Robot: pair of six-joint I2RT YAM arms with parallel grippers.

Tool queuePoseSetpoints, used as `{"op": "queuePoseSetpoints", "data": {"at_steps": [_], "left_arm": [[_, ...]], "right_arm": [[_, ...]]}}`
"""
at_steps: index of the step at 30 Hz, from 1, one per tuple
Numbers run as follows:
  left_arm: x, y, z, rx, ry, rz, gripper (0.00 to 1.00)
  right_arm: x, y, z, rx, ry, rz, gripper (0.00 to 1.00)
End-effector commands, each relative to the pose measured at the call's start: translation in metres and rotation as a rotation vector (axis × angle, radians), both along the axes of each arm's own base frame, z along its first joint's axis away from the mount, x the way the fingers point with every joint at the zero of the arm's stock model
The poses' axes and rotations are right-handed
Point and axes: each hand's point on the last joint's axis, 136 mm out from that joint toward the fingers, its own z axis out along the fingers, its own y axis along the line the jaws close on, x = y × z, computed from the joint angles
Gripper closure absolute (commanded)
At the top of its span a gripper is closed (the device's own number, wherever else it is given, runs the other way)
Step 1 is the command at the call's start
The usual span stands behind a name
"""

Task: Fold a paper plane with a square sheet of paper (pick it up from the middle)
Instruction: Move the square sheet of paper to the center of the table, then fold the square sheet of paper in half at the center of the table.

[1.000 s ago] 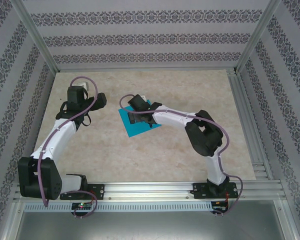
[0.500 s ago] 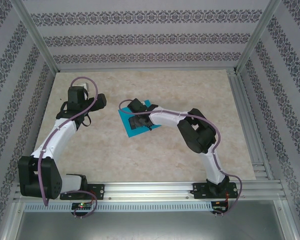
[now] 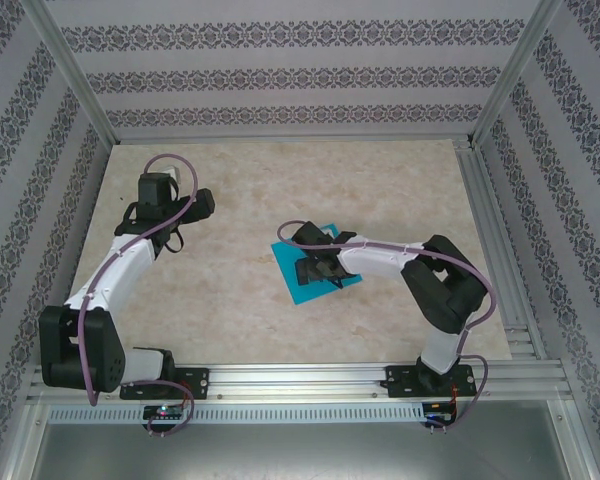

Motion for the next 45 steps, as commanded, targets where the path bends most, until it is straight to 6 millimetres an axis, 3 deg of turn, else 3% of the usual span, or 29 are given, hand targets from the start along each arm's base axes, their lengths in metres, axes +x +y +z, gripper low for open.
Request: {"op": "queuePoseSetpoints", "data": {"at_steps": [1,4,13,20,29,38,45], "left_arm": [[0.006,-0.002,0.008,-0.011,-0.021,-0.01,0.0],[0.005,-0.002,0.008,-0.011,-0.02,-0.006,0.0],[0.003,-0.001,0.006,-0.004,-0.012,-0.004,0.0],[0.002,-0.001,0.003,-0.006,-0.005,-0.005,0.0],[0.002,-0.001,0.0,-0.009,0.001,-0.002,0.0],[0.002,-0.001,0.0,-0.012,0.003,-0.002,0.0],[0.002,-0.003,-0.003,-0.026,0.008,-0.003,0.0]], "right_arm": [[-0.015,-0.016,0.016,-0.045,0.066,-0.011,0.02],[0.0,-0.004,0.032,-0.01,0.033,0.008,0.02],[0.032,0.015,0.023,0.006,0.073,0.104,0.02],[0.04,0.025,0.014,-0.001,0.12,0.178,0.02],[0.036,0.025,-0.012,-0.036,0.187,0.21,0.02],[0.015,0.001,-0.052,-0.115,0.282,0.184,0.05],[0.011,-0.008,-0.06,-0.147,0.29,0.165,0.14]]}}
